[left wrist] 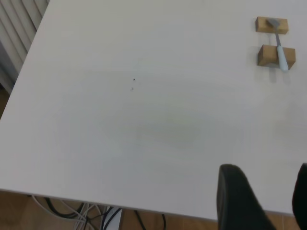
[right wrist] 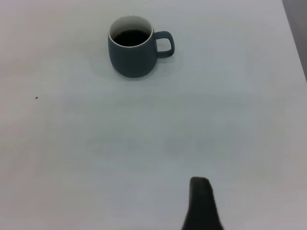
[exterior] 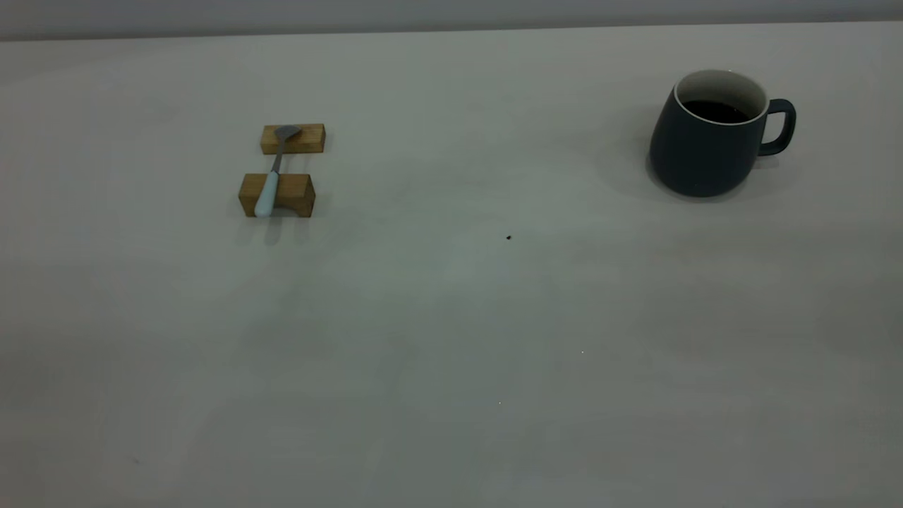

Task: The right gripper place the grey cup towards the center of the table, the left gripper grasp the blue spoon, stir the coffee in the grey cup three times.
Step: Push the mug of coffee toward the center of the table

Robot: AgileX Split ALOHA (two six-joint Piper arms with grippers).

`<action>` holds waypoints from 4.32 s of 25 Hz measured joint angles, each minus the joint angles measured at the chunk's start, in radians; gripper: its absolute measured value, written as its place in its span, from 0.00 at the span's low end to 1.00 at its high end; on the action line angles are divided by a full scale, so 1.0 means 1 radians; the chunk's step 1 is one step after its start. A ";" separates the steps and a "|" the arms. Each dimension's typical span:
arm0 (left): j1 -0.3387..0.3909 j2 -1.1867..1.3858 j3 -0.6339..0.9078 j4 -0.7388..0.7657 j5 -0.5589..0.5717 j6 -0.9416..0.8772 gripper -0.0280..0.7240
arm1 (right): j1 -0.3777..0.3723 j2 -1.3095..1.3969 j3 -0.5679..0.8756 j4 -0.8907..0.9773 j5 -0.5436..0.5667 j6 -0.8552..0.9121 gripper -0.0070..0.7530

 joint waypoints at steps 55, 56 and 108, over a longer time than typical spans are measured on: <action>0.000 0.000 0.000 0.000 0.000 0.000 0.52 | 0.000 1.124 -0.402 0.010 -0.273 -0.404 0.79; 0.000 0.000 0.000 0.000 0.000 0.000 0.52 | 0.000 1.189 -0.427 0.020 -0.279 -0.426 0.79; 0.001 0.000 0.000 0.001 0.000 0.000 0.52 | 0.154 2.319 -1.008 -0.004 -0.678 -1.238 0.79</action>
